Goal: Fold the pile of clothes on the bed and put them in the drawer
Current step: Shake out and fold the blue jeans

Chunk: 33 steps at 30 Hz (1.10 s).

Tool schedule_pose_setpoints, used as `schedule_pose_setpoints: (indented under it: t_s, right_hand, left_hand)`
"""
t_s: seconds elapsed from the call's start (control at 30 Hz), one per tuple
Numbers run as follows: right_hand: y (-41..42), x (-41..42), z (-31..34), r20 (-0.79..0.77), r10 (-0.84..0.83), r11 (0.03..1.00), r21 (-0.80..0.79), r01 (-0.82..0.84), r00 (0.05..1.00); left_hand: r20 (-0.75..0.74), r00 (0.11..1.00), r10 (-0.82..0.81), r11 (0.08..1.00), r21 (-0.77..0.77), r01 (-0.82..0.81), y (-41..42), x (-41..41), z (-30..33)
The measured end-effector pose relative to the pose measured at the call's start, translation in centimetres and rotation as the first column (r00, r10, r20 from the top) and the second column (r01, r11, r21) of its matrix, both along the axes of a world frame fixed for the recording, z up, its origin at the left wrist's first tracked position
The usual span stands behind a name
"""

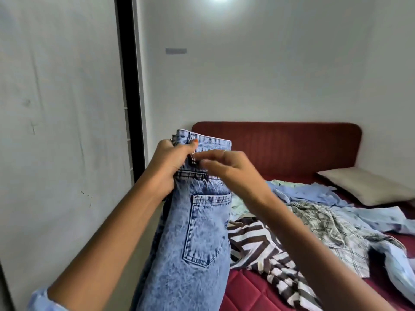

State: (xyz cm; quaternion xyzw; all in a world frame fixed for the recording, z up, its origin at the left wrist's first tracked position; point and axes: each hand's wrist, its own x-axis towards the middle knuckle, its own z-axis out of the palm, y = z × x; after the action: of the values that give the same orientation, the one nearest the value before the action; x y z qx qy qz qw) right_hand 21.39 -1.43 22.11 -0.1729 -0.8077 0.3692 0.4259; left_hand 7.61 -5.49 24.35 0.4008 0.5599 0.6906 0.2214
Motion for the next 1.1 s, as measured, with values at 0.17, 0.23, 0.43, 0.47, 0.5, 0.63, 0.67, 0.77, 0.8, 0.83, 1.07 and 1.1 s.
schedule_pose_setpoints:
  t_s: [0.17, 0.23, 0.43, 0.47, 0.5, 0.63, 0.67, 0.77, 0.8, 0.83, 1.07, 1.1]
  right_hand:
    - [4.6, 4.2, 1.1, -0.160, -0.250, 0.917, -0.354, 0.181, 0.955]
    - [5.6, 5.1, 0.3, -0.125, -0.074, 0.833, -0.554, -0.008, 0.989]
    - [7.4, 5.4, -3.3, -0.150, 0.031, 0.644, -0.753, -0.134, 0.988]
    - [7.6, 5.1, -3.5, -0.131, -0.006, 0.647, -0.756, -0.096, 0.991]
    - [7.8, 4.9, -3.4, -0.121, -0.066, 0.664, -0.746, -0.047, 0.990]
    - [8.1, 4.2, -1.8, -0.206, -0.250, 0.830, -0.548, 0.099, 0.946]
    - [8.1, 4.2, -1.2, -0.234, -0.258, 0.867, -0.485, 0.117, 0.938]
    - [7.5, 4.8, 0.5, -0.294, -0.242, 0.938, -0.315, 0.145, 0.925]
    - [7.1, 5.1, 0.7, -0.310, -0.233, 0.948, -0.282, 0.145, 0.922]
    - [6.4, 5.4, 0.6, -0.323, -0.216, 0.958, -0.251, 0.137, 0.921]
    - [0.5, 9.9, -9.8, -0.126, -0.086, 0.975, -0.212, 0.058, 0.988]
    - [-0.7, 10.8, -12.9, -0.061, -0.081, 0.966, -0.252, 0.063, 0.995]
  left_hand:
    - [-0.101, 0.984, -0.147, 0.989, -0.027, 0.145, -1.4, -1.9, 0.5]
    - [-0.170, 0.964, -0.207, 0.978, -0.022, 0.206, -1.6, -2.3, 0.8]
    - [-0.214, 0.935, -0.284, 0.958, -0.093, 0.270, 0.9, -2.8, -1.5]
    - [-0.229, 0.931, -0.284, 0.958, -0.115, 0.264, 1.5, -3.3, -2.1]
    - [-0.252, 0.927, -0.278, 0.959, -0.131, 0.252, 2.2, -3.8, -2.6]
    - [-0.294, 0.929, -0.227, 0.974, -0.082, 0.211, 4.3, -5.3, -2.7]
    - [-0.293, 0.931, -0.217, 0.976, -0.048, 0.212, 4.7, -5.5, -2.2]
    - [-0.274, 0.937, -0.217, 0.969, 0.059, 0.242, 4.7, -5.5, -0.8]
    - [-0.268, 0.934, -0.236, 0.959, 0.090, 0.268, 4.3, -5.2, -0.7]
    - [-0.262, 0.928, -0.266, 0.947, 0.110, 0.302, 3.7, -4.9, -0.9]
    - [-0.110, 0.879, -0.464, 0.885, -0.089, 0.457, -4.1, -3.1, -12.7]
    - [-0.064, 0.894, -0.443, 0.890, -0.154, 0.429, -5.7, -2.6, -16.3]
